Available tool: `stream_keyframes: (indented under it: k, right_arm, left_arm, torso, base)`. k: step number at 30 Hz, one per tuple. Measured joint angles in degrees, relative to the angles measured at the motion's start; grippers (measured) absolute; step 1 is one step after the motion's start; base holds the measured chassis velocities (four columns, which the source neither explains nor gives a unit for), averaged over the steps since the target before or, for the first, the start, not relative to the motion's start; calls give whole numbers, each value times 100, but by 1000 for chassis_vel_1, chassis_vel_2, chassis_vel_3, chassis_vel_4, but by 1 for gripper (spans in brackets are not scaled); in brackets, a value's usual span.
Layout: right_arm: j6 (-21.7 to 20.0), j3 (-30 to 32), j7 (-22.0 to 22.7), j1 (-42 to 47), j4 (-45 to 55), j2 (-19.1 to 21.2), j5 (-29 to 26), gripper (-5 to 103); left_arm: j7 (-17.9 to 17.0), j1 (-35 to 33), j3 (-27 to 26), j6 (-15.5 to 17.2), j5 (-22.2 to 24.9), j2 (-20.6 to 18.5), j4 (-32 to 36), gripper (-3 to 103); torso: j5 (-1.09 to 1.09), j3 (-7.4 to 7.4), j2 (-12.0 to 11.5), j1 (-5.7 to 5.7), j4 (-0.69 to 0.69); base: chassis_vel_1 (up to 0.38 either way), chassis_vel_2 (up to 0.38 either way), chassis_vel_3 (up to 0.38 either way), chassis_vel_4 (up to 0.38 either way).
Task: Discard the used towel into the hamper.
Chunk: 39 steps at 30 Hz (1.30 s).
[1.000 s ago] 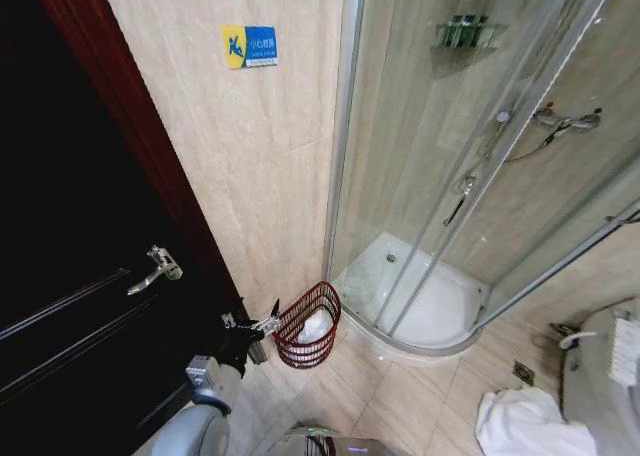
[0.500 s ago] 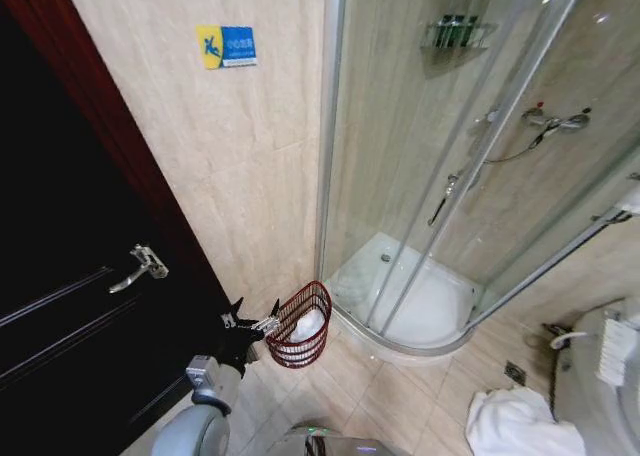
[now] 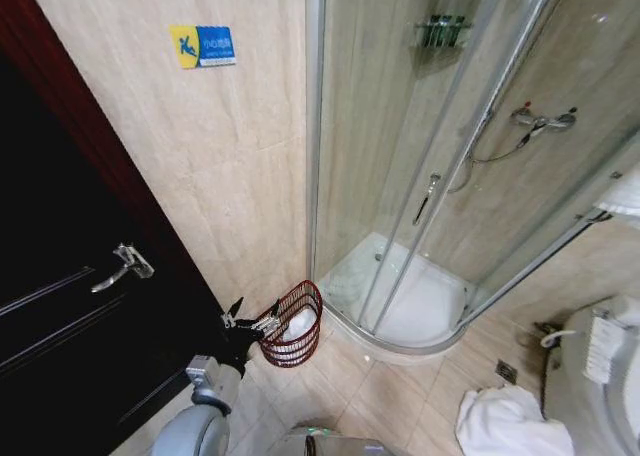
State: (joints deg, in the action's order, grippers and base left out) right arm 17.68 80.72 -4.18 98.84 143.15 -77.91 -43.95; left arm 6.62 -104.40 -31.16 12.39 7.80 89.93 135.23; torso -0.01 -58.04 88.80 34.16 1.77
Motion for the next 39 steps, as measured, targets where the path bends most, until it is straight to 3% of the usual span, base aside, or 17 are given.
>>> stream_keyframes:
  k: [39]
  right_arm:
    - [45, 16, -21, 43, 11, -17, -6, 100]
  left_arm:
    - [0, 0, 0, 0, 0, -1, 0, 100]
  torso:
    - [0, 0, 0, 0, 1]
  base:
    - [-80, -88, 88, 83]
